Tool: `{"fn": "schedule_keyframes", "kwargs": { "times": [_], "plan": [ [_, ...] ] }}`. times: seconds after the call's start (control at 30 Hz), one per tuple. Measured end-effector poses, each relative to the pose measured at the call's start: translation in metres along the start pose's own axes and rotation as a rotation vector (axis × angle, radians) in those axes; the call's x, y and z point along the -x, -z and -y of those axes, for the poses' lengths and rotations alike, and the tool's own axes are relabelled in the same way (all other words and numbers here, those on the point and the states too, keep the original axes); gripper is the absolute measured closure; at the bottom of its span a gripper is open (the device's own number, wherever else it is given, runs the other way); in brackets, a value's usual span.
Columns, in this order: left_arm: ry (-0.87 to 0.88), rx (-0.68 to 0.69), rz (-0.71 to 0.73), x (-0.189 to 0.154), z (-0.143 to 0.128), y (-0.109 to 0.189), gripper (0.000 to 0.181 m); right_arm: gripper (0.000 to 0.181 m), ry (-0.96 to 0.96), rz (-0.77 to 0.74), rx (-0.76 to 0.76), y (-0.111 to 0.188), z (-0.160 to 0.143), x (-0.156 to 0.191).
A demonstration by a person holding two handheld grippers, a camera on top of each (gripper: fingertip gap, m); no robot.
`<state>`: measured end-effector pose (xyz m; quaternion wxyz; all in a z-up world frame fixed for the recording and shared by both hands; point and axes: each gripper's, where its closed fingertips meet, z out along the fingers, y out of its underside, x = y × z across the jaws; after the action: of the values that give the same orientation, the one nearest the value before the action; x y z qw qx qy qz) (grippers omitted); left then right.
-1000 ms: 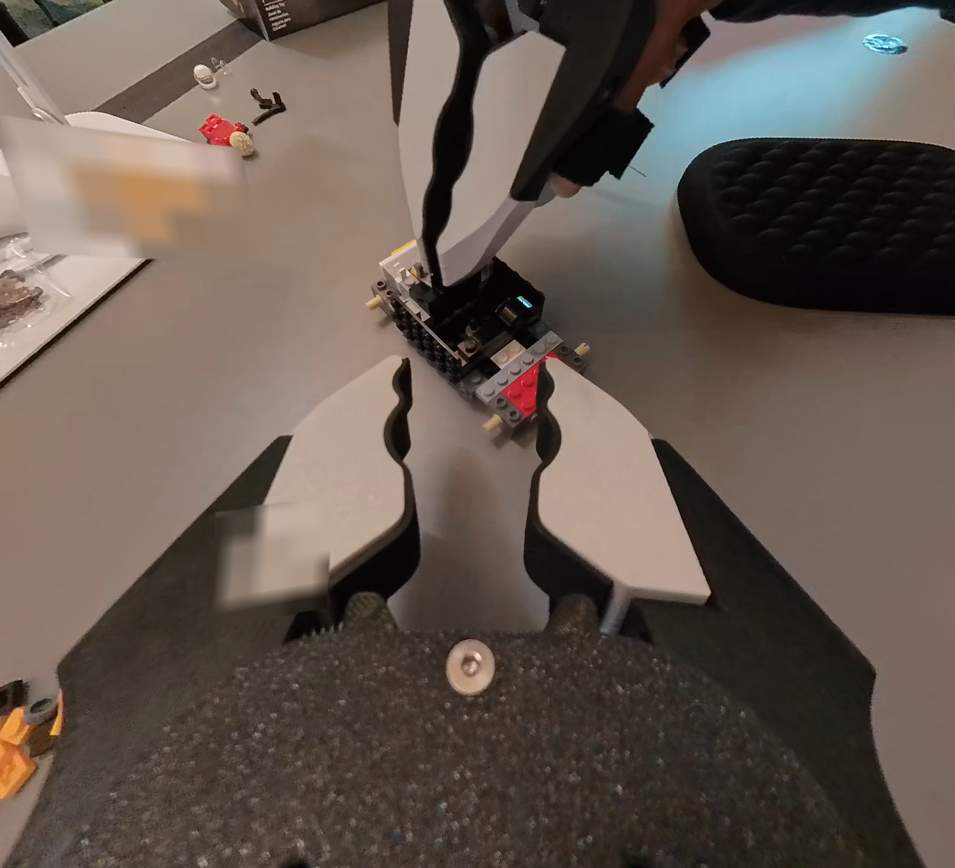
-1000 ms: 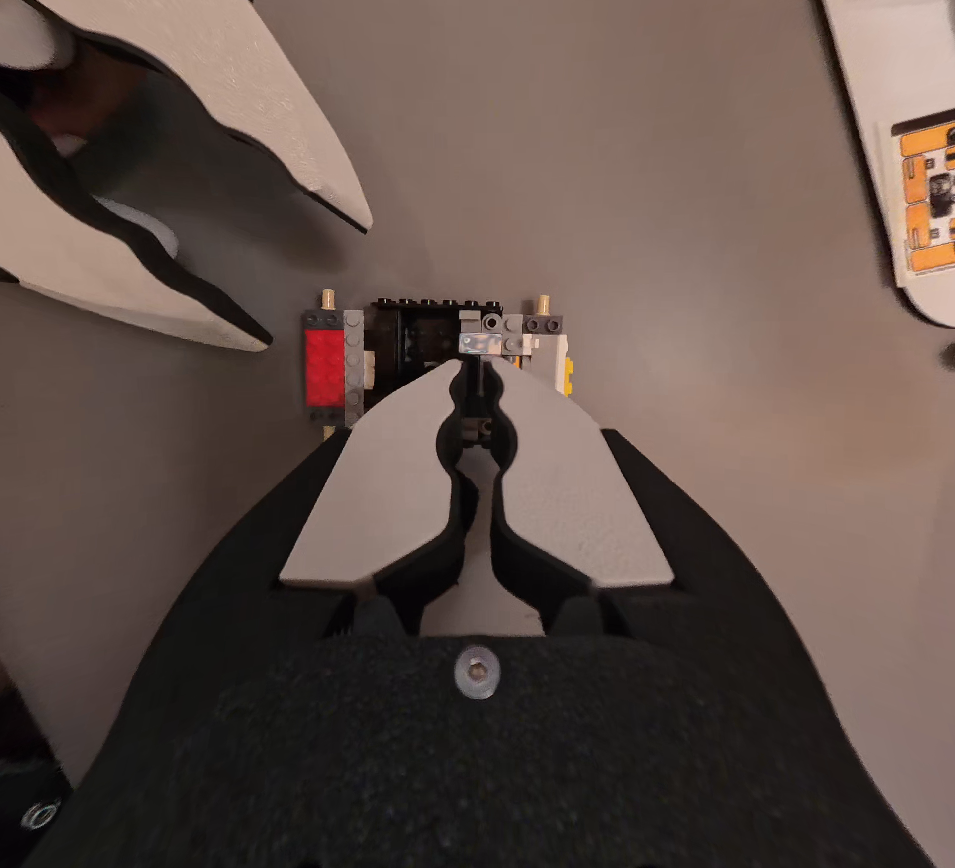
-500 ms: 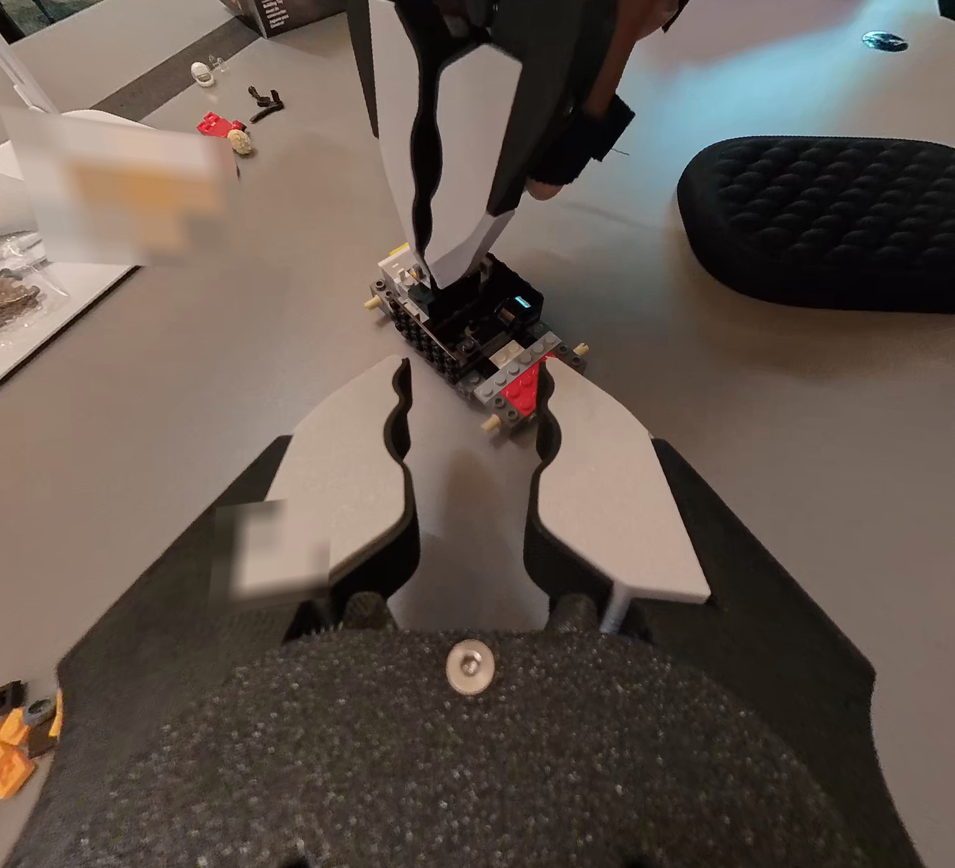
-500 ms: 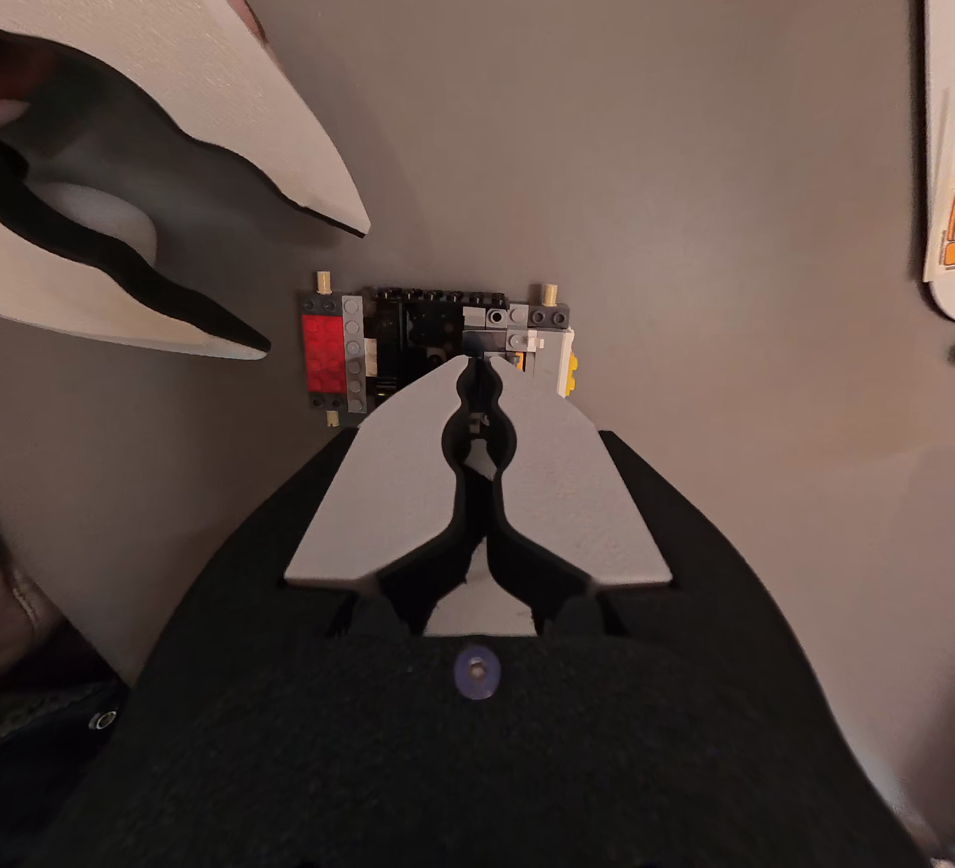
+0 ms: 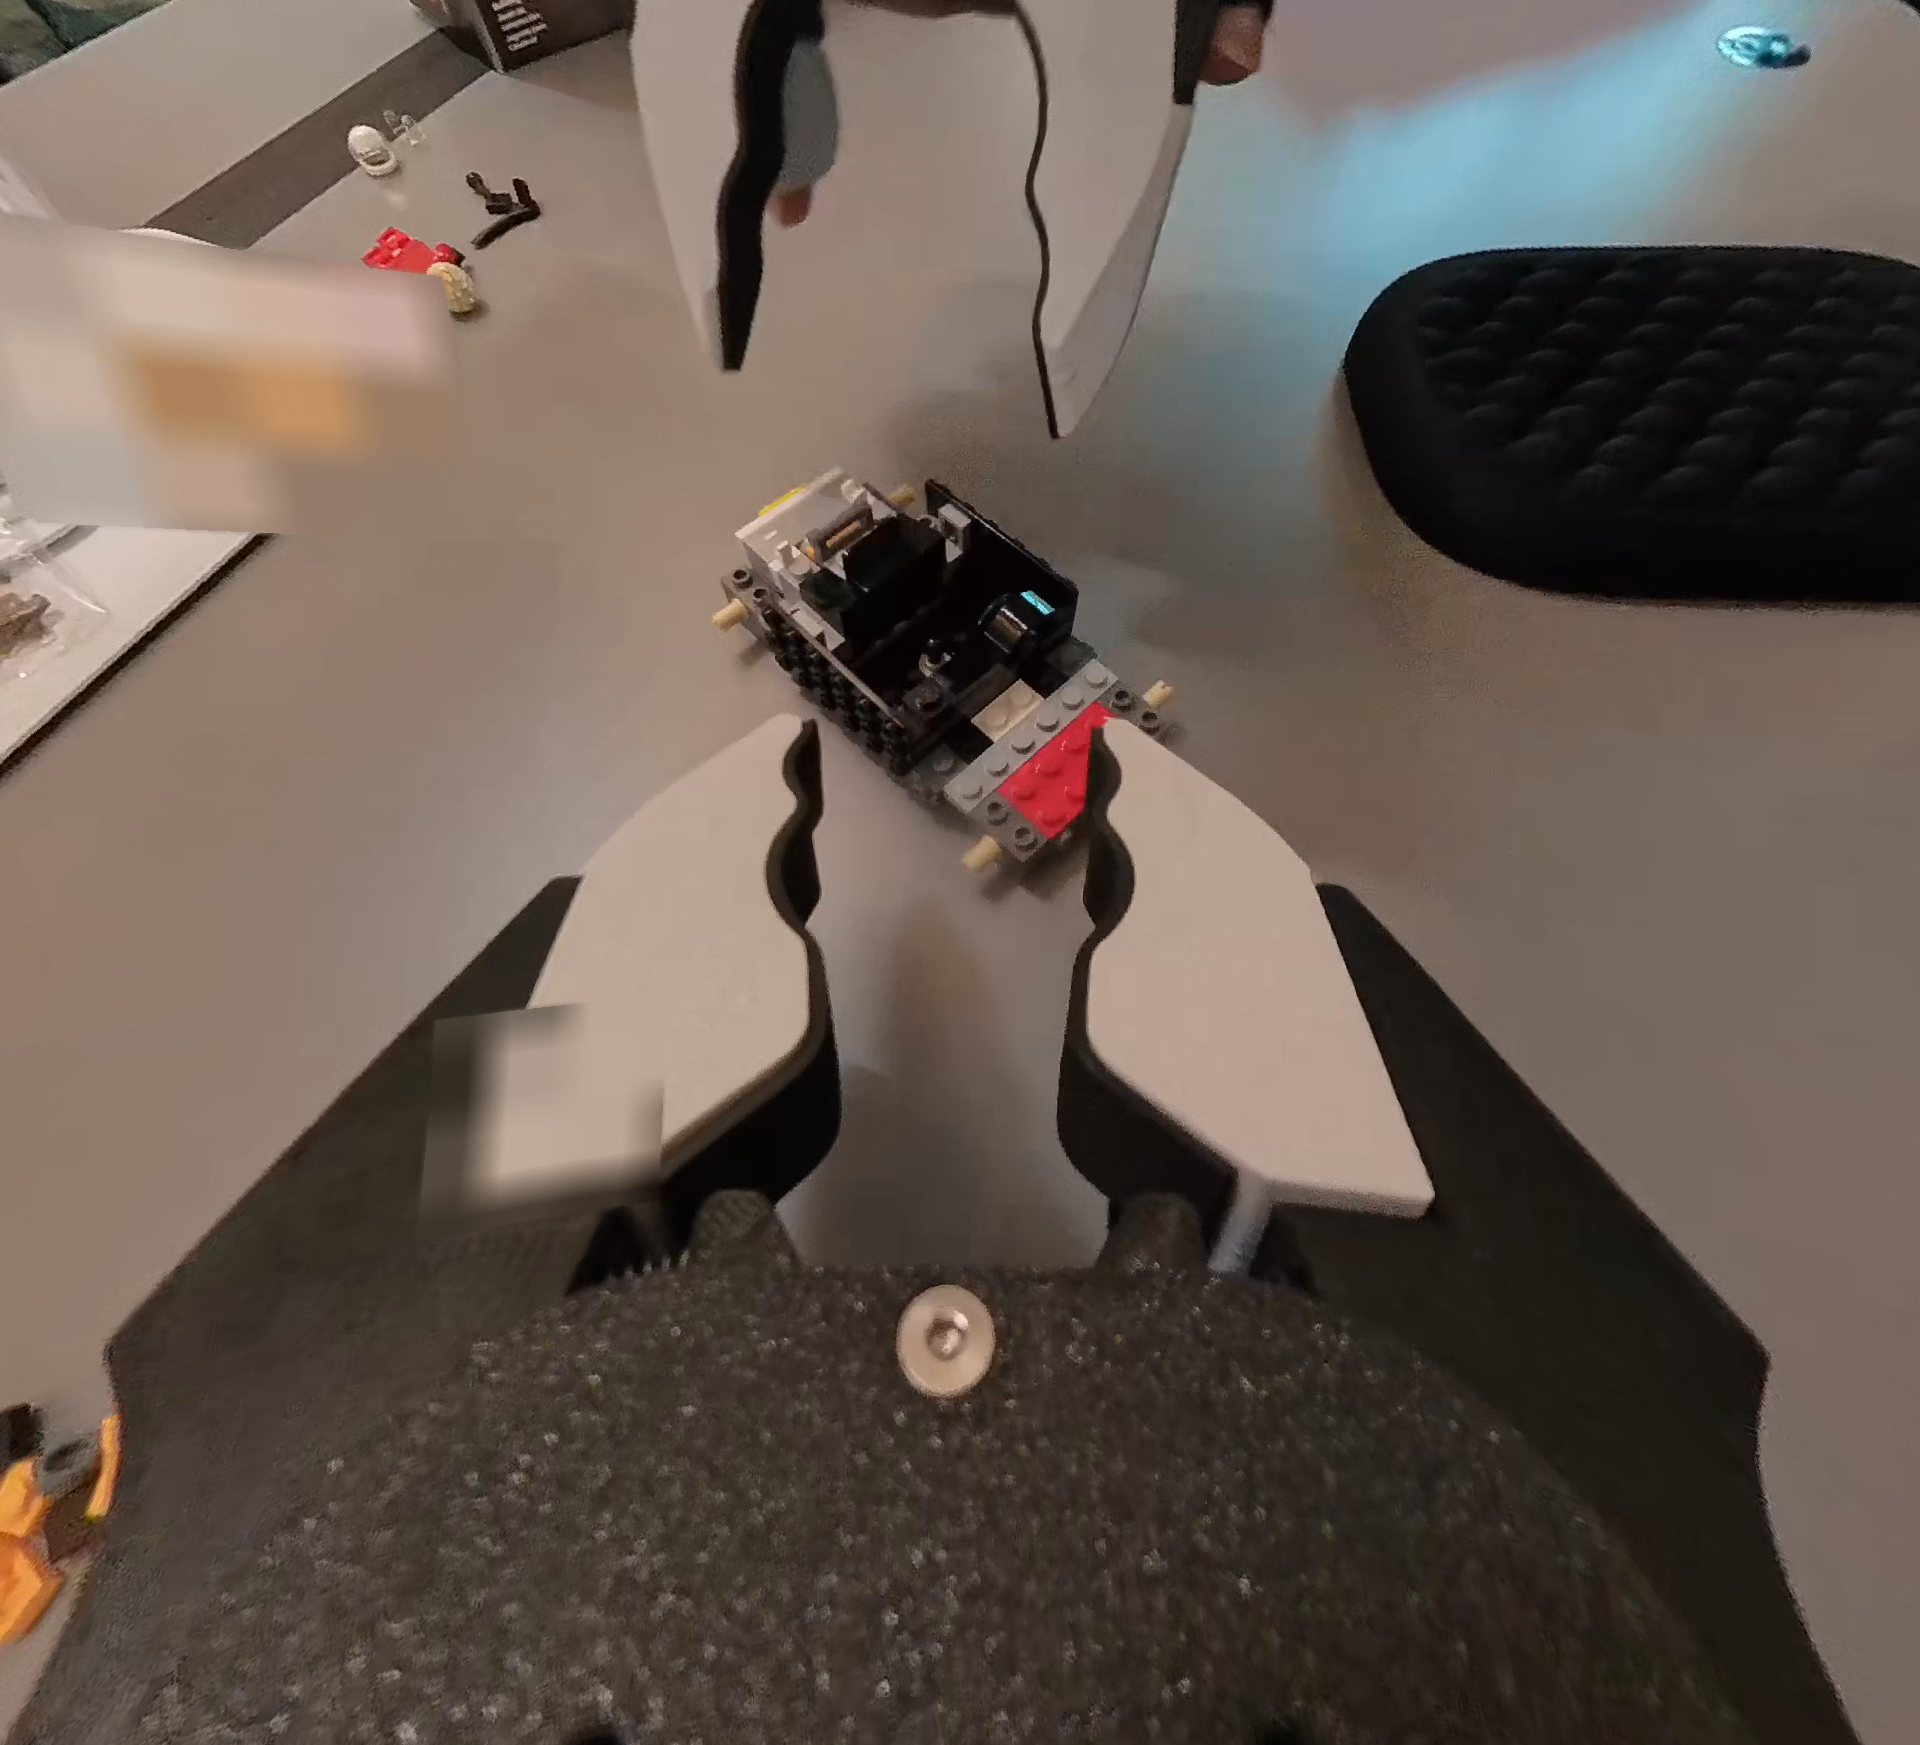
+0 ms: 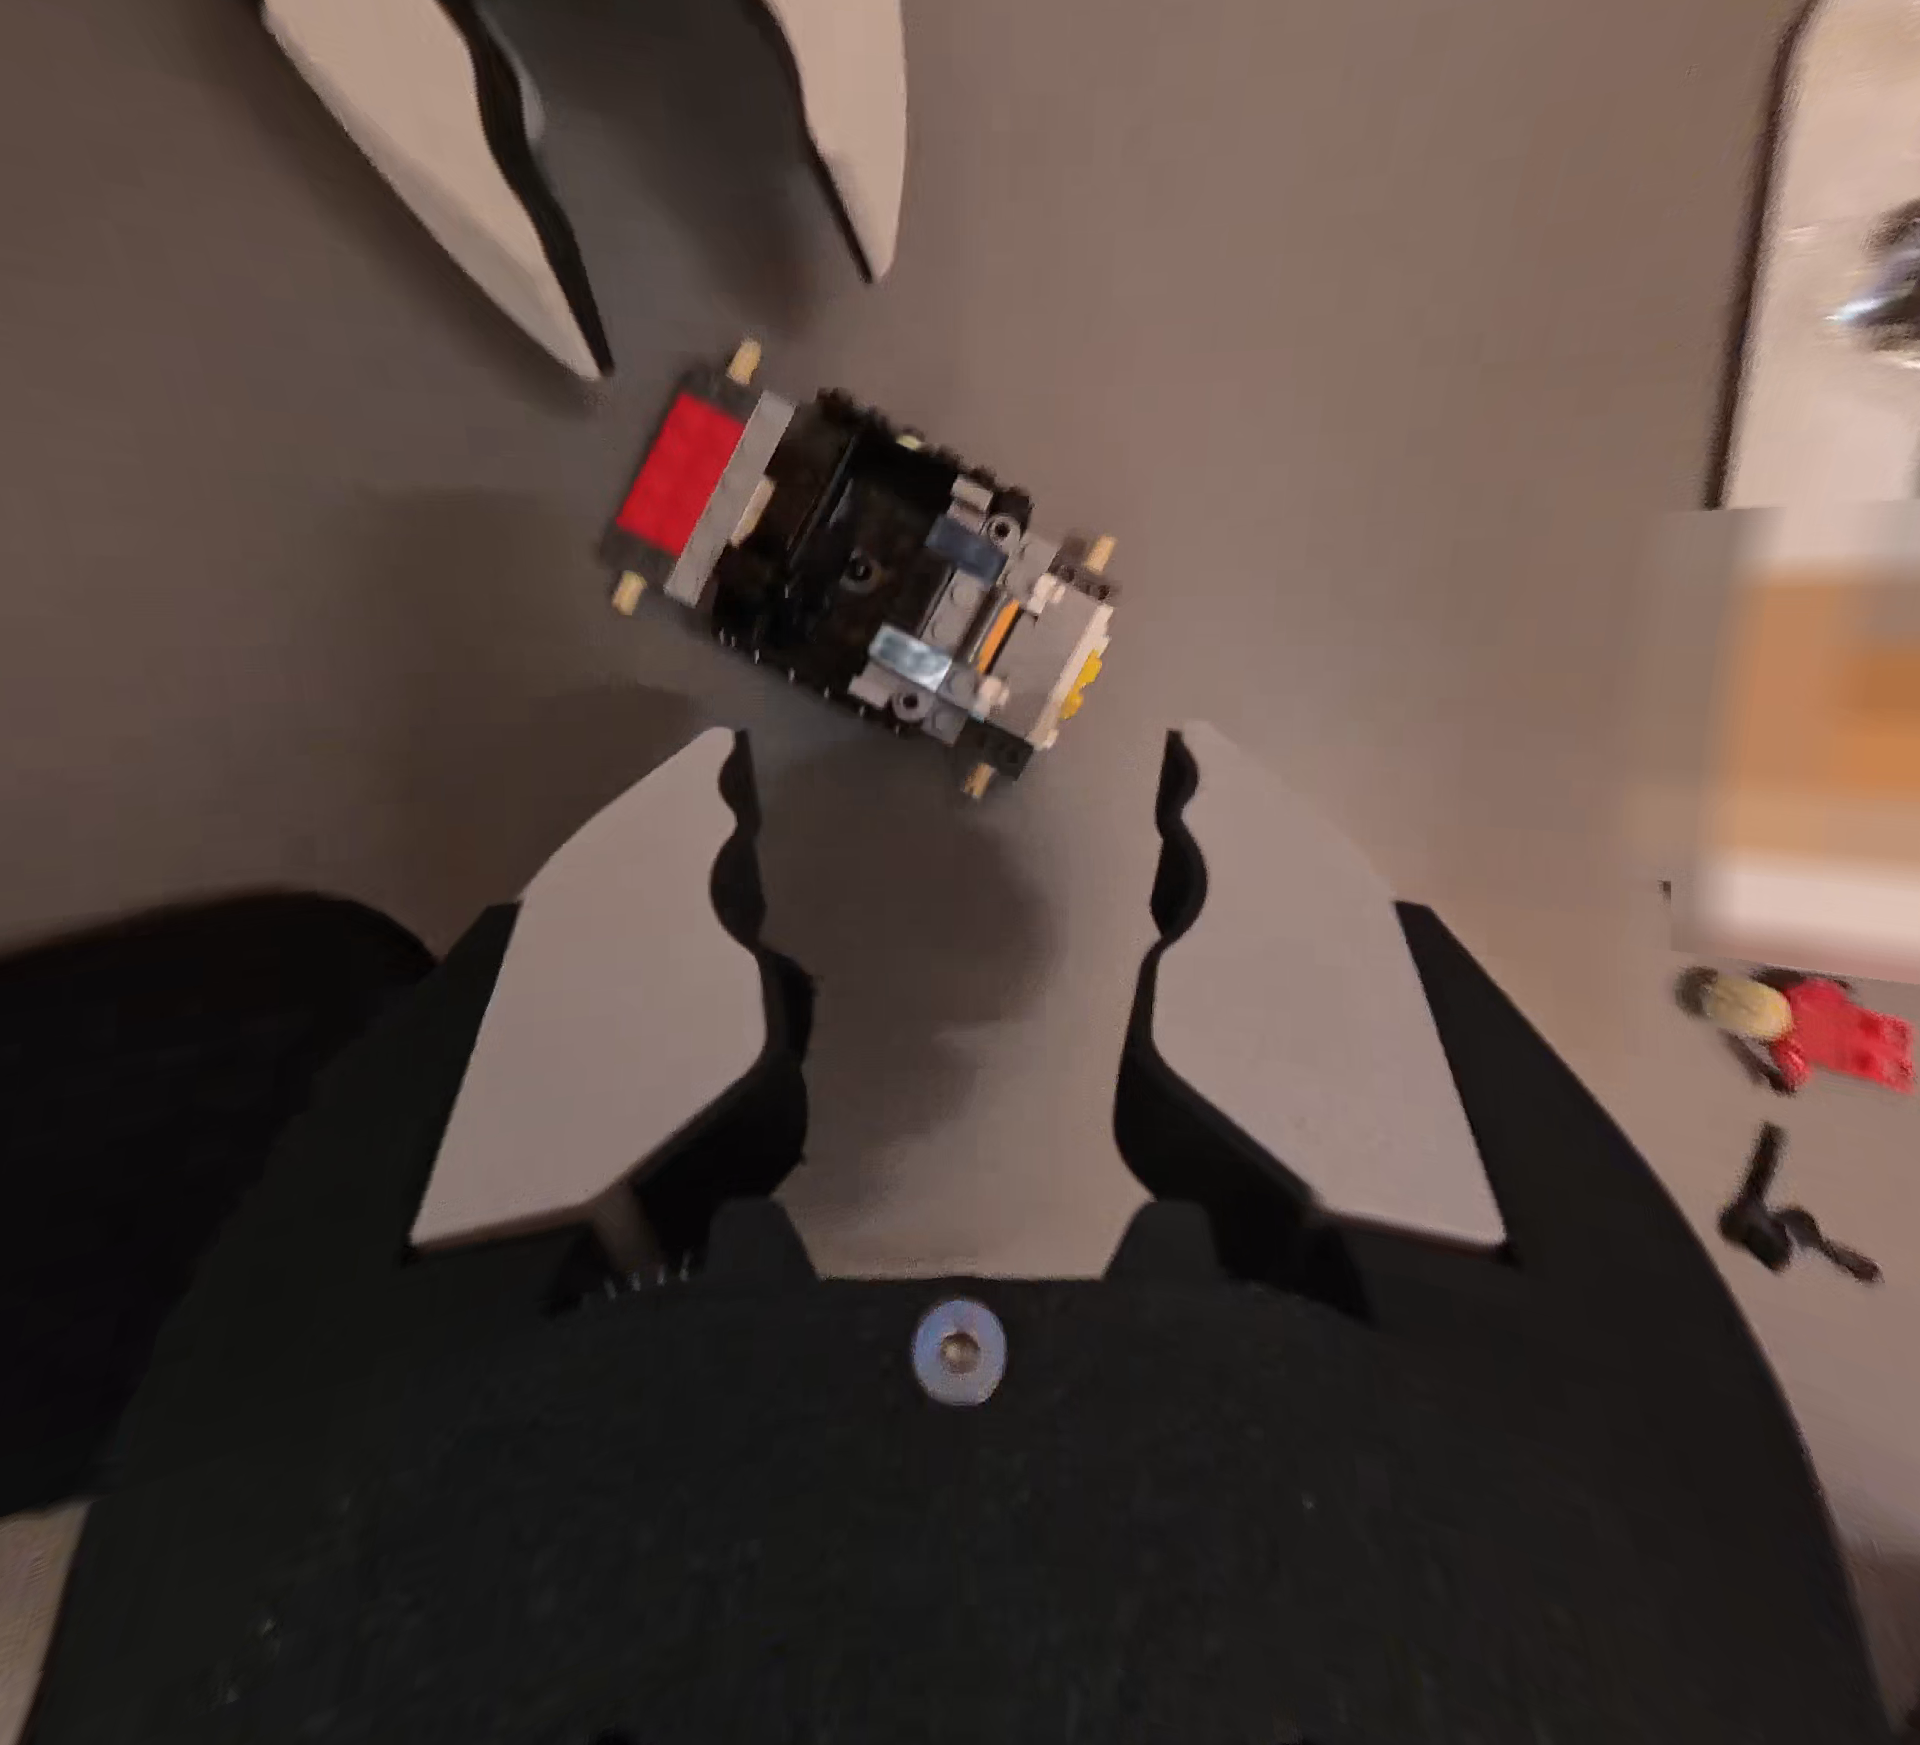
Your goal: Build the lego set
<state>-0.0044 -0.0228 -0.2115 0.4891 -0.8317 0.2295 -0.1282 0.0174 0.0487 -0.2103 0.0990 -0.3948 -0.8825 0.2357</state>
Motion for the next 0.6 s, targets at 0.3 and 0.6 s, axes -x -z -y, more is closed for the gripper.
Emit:
{"fn": "schedule_keyframes", "kwargs": {
  "times": [0.3, 0.6],
  "plan": [
    [-0.083, -0.020, -0.045, -0.007, -0.001, -0.006, 0.135, 0.089, 0.488, 0.146, 0.100, -0.037, -0.002, -0.002],
    [-0.060, -0.125, -0.039, -0.001, 0.012, 0.002, 0.125, 0.113, 0.281, 0.184, -0.005, -0.041, -0.001, 0.005]
  ]
}}
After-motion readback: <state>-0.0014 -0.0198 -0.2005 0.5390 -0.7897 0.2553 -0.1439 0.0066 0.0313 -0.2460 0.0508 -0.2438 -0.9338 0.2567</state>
